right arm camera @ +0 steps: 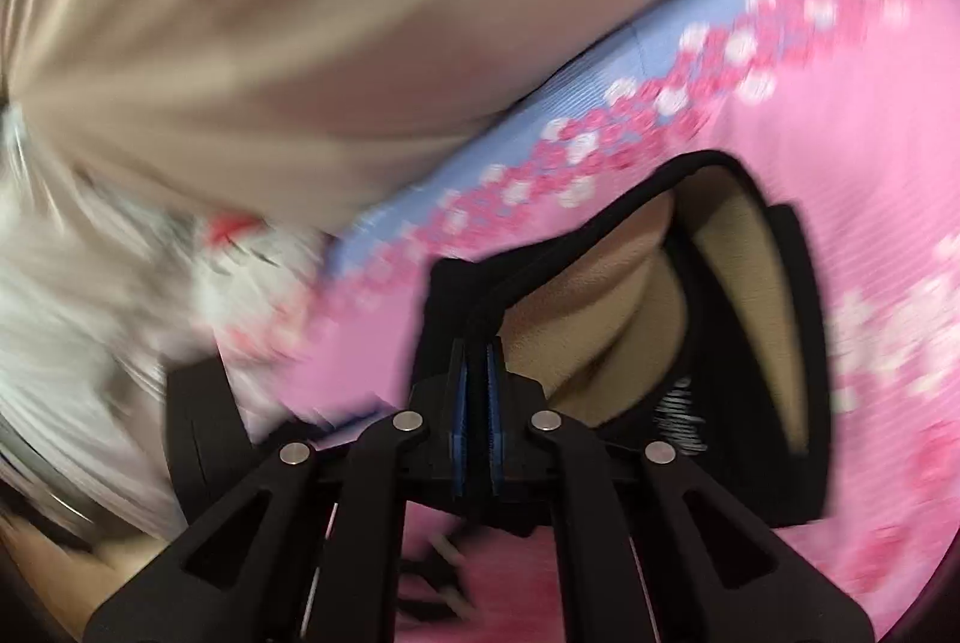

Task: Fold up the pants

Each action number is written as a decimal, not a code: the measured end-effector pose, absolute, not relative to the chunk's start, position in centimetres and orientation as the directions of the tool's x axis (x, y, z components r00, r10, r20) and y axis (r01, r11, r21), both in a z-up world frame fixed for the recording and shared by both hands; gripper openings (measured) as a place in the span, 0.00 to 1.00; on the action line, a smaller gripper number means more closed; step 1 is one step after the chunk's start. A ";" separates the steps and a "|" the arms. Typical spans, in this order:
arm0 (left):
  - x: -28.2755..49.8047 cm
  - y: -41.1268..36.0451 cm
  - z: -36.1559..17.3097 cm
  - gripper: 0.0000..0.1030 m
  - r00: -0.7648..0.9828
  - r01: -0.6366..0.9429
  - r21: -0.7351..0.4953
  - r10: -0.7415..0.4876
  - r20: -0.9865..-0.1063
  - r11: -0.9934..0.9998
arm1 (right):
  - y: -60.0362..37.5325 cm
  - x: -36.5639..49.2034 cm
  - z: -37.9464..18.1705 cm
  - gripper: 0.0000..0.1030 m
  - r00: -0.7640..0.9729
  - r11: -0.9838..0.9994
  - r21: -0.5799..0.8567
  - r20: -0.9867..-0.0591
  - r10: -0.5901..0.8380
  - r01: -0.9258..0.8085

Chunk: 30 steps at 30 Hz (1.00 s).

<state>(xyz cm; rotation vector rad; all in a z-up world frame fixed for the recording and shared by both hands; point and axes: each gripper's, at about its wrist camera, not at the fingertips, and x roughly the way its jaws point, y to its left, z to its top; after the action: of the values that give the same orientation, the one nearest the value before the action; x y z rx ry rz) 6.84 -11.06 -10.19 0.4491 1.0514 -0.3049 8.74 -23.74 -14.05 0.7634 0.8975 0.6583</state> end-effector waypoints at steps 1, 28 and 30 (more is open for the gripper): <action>6.1 -11.7 -10.0 0.95 0.488 0.462 0.225 -0.034 -0.872 0.858 | -23.6 9.4 -13.8 0.05 0.437 0.551 0.813 -0.432 0.789 -0.191; 14.1 -9.0 -9.8 0.94 0.507 0.039 0.331 0.267 -0.820 0.943 | -25.5 13.4 -18.1 0.32 0.328 0.637 0.185 -0.732 0.598 -0.748; 13.8 -9.0 -9.9 0.94 0.501 0.051 0.326 0.258 -0.826 0.944 | -26.3 14.0 -18.5 0.30 0.273 0.592 0.206 -0.738 0.617 -0.780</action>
<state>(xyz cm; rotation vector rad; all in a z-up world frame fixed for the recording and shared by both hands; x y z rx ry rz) 13.84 -8.99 -9.89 0.3281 1.0440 0.1280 14.01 -26.34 -18.48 -0.2132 0.8843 0.9487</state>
